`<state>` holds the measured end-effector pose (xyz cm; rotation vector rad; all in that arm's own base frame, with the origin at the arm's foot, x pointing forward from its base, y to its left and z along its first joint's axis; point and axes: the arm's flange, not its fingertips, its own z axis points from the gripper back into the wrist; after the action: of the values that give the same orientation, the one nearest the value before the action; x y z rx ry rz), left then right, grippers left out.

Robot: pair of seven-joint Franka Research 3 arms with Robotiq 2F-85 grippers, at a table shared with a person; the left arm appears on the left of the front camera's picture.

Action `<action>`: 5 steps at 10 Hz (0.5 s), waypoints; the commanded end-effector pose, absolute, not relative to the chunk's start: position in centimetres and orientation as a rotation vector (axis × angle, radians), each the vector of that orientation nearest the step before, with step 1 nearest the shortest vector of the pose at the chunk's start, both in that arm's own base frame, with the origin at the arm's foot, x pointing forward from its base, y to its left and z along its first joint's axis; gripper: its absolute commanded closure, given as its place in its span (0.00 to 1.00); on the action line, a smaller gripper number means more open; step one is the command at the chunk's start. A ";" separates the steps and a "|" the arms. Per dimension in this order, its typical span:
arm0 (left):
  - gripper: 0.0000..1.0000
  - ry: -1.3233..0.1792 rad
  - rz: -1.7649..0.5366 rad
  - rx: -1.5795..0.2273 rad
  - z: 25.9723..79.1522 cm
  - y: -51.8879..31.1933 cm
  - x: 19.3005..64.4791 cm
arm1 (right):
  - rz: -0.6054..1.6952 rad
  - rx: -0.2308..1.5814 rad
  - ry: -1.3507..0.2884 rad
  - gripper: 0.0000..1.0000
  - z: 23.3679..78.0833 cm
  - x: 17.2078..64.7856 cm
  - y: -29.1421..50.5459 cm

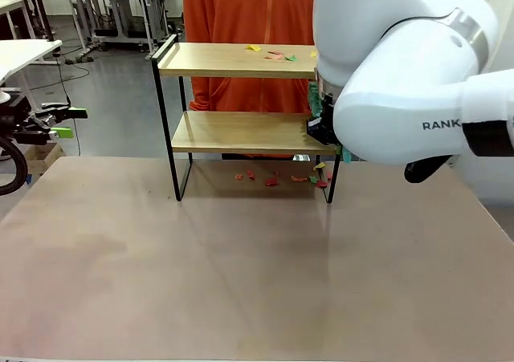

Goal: Clean the shelf.
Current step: Clean the specific section of the Shelf indicated by the human with the Duster.

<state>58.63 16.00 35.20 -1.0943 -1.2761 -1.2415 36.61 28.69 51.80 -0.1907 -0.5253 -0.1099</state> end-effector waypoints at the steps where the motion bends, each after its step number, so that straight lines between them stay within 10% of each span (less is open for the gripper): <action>1: 0.00 -1.277 -1.245 -1.093 35.4 16.0 58.6 | -0.127 -0.207 -0.489 0.87 51.0 37.2 28.2; 5: 0.00 -1.277 -1.245 -1.093 35.4 16.0 58.6 | -0.118 -0.199 -0.503 0.87 51.1 36.9 28.5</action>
<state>58.63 16.00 35.20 -1.0942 -1.2761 -1.2415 37.13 28.50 50.71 -0.2021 -0.4957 -0.1184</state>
